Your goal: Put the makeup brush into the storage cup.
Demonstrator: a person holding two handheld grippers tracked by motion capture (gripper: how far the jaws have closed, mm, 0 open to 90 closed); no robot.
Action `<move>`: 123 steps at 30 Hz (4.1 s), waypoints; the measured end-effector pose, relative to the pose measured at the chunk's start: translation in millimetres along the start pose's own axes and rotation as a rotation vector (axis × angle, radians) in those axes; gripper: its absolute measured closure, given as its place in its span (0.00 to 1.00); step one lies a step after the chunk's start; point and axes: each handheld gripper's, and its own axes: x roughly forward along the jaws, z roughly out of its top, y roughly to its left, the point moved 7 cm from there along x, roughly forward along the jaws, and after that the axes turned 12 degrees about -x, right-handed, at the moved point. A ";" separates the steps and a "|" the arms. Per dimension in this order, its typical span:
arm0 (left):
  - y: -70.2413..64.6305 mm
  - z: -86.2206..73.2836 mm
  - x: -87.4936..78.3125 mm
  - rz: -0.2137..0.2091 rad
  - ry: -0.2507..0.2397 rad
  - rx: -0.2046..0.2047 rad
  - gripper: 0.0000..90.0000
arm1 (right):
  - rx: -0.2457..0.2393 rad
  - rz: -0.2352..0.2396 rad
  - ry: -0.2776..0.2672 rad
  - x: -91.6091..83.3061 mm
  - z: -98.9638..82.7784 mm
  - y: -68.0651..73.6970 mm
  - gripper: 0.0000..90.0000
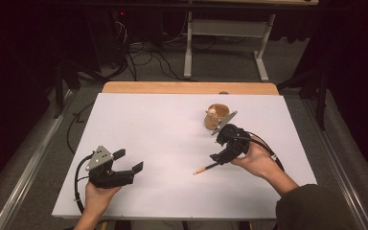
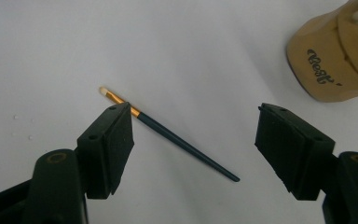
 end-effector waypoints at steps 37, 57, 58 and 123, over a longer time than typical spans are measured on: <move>1.6 1.6 -1.9 0.003 0.000 -0.008 0.19 | -0.102 0.112 0.193 36.1 -0.6 16.2 0.35; 2.4 1.5 -2.9 0.007 -0.001 -0.010 0.19 | -0.099 0.153 0.259 61.9 -12.1 16.9 0.36; 2.1 1.4 -2.6 0.007 0.000 -0.009 0.19 | -0.093 0.153 0.249 63.8 -12.6 17.3 0.36; 3.9 1.2 -3.4 0.029 -0.004 -0.003 0.20 | -0.063 0.182 0.306 73.1 -18.2 10.2 0.82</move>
